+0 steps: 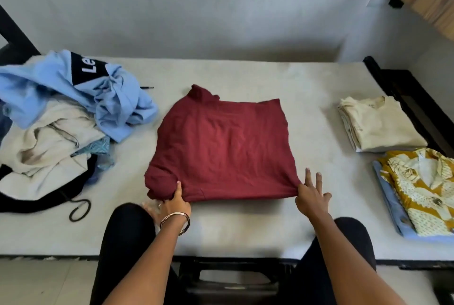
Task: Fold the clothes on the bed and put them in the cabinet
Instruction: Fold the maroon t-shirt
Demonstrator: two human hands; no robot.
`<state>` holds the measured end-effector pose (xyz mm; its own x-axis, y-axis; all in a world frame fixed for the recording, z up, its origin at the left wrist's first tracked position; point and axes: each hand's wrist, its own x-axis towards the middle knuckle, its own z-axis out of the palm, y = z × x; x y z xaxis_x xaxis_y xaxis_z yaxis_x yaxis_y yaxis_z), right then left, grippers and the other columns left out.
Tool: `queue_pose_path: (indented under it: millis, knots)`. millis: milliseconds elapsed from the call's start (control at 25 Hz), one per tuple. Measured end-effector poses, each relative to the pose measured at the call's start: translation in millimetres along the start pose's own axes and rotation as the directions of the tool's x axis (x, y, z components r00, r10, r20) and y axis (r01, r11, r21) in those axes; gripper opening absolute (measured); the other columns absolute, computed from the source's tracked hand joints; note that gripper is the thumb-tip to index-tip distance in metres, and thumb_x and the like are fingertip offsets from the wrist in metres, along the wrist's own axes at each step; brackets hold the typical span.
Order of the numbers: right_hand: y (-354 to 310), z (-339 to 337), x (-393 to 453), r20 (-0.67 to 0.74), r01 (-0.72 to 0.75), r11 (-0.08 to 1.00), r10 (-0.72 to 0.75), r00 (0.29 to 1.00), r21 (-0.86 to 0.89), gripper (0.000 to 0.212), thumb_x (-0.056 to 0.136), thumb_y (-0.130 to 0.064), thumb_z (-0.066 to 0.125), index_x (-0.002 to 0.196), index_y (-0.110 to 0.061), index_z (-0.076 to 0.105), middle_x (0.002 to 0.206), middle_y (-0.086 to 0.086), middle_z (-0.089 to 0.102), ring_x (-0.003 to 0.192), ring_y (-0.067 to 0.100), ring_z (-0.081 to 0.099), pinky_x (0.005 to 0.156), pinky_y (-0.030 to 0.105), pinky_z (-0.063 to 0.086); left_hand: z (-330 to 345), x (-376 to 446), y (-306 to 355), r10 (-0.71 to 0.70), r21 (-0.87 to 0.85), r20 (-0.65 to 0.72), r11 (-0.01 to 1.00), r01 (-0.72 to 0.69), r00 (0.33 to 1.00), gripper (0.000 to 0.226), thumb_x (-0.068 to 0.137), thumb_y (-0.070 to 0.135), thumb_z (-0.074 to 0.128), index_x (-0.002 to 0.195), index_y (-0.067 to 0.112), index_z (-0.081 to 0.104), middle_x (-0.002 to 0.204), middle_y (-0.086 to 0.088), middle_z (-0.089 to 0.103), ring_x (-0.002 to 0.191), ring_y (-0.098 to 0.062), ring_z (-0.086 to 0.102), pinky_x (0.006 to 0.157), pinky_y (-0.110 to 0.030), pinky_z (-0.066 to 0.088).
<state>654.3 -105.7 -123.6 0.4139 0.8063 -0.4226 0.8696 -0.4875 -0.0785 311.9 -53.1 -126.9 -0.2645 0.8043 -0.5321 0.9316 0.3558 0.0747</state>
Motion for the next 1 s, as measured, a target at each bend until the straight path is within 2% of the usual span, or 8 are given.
queue_pose_path:
  millis: [120,200,400,520,640,760,840,1000]
  knots:
    - [5.8,12.3,-8.7,0.197,0.130,0.939,-0.069,0.978,-0.318,0.033,0.093,0.003,0.033,0.099,-0.016,0.059,0.162,0.007,0.019,0.152,0.028,0.002,0.110,0.068,0.010,16.9,-11.3,-6.2,-0.052,0.209,0.069,0.977,0.036,0.996,0.052,0.098,0.029,0.027,0.148,0.043,0.024,0.146,-0.007,0.045,0.144,-0.038,0.020,0.107,-0.061,-0.020]
    - [4.3,10.2,-9.2,0.242,0.177,0.898,-0.082,0.967,-0.403,0.043,0.090,0.006,0.032,0.114,-0.017,0.060,0.137,0.005,0.050,0.140,0.023,0.034,0.111,0.068,0.009,12.7,-13.9,-1.8,0.006,0.359,0.004,0.933,-0.007,1.000,0.045,0.095,0.020,0.032,0.132,0.034,0.053,0.131,-0.002,0.059,0.129,-0.033,0.046,0.112,-0.066,0.004]
    - [-2.8,-25.8,25.6,0.200,0.133,0.906,-0.055,0.978,-0.401,0.033,0.088,-0.001,0.042,0.113,-0.017,0.056,0.113,0.006,0.057,0.106,0.028,0.058,0.107,0.070,0.008,-36.9,12.0,10.8,0.135,0.542,-0.107,0.838,-0.056,0.985,0.034,0.092,0.026,0.045,0.121,0.026,0.063,0.127,-0.004,0.055,0.121,-0.031,0.043,0.100,-0.053,0.031]
    - [4.7,-56.7,64.4,0.182,0.012,0.967,0.036,0.983,-0.255,0.030,0.087,-0.005,0.044,0.111,-0.018,0.057,0.110,0.007,0.053,0.101,0.029,0.052,0.106,0.062,0.021,-59.6,49.2,7.0,0.345,0.382,-0.201,0.889,-0.251,0.917,0.034,0.080,0.036,0.062,0.112,0.025,0.066,0.123,-0.007,0.052,0.118,-0.030,0.048,0.105,-0.049,0.034]
    - [8.3,-74.4,106.4,0.151,-0.009,0.999,0.002,0.988,0.051,0.026,0.084,-0.004,0.042,0.095,-0.011,0.064,0.102,0.016,0.065,0.100,0.033,0.057,0.093,0.043,0.044,-97.1,90.1,17.7,0.247,-0.066,-0.311,0.958,-0.280,0.918,0.031,0.082,0.020,0.061,0.111,0.026,0.067,0.109,-0.017,0.064,0.100,-0.041,0.060,0.089,-0.044,0.051]
    - [-0.1,-72.9,141.3,0.079,-0.088,0.955,0.068,0.995,0.284,0.026,0.087,-0.003,0.045,0.101,-0.002,0.067,0.098,0.023,0.069,0.099,0.036,0.062,0.085,0.037,0.049,-127.1,135.3,40.0,0.325,0.112,-0.389,0.945,-0.306,0.862,0.033,0.084,0.033,0.068,0.116,0.026,0.062,0.112,-0.015,0.064,0.108,-0.039,0.056,0.093,-0.048,0.044]
    - [-10.9,-63.6,145.4,-0.050,-0.199,0.851,0.254,0.966,0.486,0.031,0.094,-0.016,0.053,0.124,-0.005,0.056,0.119,0.023,0.061,0.116,0.039,0.056,0.096,0.042,0.046,-128.3,151.6,51.3,0.314,0.225,-0.486,0.947,-0.230,0.816,0.048,0.082,0.037,0.071,0.124,0.019,0.056,0.123,-0.018,0.055,0.121,-0.039,0.046,0.100,-0.053,0.031]
    - [-37.4,-15.8,110.3,-0.024,-0.396,0.444,0.690,0.724,0.804,0.048,0.099,-0.036,0.050,0.129,0.001,0.044,0.134,0.027,0.050,0.128,0.043,0.045,0.101,0.048,0.040,-71.5,136.0,60.6,-0.029,-0.070,-0.563,0.997,-0.012,0.826,0.044,0.088,0.035,0.064,0.120,0.008,0.050,0.127,-0.023,0.046,0.123,-0.041,0.040,0.096,-0.058,0.032]
